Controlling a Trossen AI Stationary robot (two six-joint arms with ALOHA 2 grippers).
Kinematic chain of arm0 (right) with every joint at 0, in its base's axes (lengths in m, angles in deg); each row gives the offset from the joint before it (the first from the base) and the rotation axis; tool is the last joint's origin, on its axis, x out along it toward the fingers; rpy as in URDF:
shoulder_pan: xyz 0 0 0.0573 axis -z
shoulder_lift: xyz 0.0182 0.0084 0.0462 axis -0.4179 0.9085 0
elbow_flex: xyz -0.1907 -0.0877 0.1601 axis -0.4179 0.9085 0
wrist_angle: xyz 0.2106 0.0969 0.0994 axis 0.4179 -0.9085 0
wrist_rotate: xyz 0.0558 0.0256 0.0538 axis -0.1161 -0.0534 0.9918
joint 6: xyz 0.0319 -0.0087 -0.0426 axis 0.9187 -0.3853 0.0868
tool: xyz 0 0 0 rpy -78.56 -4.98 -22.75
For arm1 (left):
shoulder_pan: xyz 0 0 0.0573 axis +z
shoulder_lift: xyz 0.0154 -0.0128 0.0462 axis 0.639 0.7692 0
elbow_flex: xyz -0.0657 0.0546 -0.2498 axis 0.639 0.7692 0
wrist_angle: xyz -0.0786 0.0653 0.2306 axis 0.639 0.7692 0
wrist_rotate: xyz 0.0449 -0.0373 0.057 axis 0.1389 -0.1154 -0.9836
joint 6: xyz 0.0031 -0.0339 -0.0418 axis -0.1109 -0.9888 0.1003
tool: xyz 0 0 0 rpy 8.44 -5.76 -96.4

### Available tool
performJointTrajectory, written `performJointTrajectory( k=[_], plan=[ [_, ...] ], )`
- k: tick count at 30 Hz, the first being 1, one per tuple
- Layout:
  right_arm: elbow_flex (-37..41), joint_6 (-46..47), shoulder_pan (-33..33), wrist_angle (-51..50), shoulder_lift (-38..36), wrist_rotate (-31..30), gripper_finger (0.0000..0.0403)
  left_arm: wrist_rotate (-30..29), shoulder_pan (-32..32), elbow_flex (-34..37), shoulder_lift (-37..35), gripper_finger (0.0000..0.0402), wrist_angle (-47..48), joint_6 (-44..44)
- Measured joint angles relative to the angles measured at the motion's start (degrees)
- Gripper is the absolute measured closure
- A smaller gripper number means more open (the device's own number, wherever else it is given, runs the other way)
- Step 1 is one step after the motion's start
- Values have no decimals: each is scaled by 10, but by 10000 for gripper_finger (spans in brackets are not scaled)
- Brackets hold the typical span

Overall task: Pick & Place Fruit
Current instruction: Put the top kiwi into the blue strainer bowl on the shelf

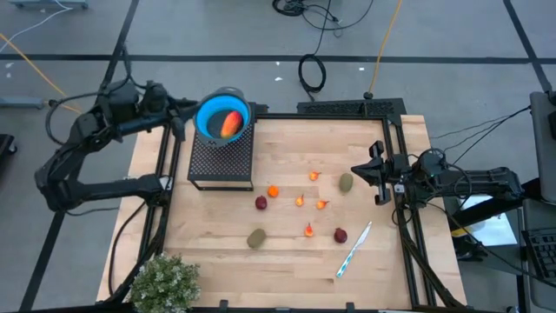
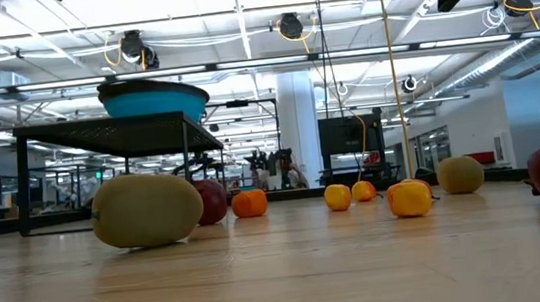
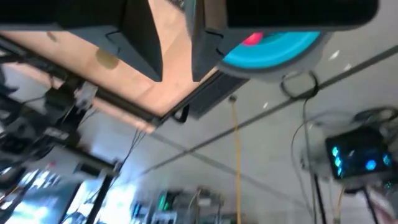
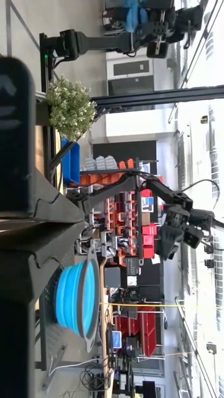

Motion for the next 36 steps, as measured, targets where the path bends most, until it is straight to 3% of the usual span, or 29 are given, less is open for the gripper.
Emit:
performJointTrajectory(
  k=[11,15,23,36],
  plan=[
    [0,9,0,0,21,-18,402,11,-55,147,-93,393,-132,-38],
    [-28,22,0,-52,61,-19,402,11,-79,192,-105,394,-171,-19],
    [-181,21,0,-291,192,-29,402,11,-93,243,-129,392,-194,0],
    [-401,15,1,-758,426,-15,384,11,-93,256,-149,387,-195,-4]
  ],
)
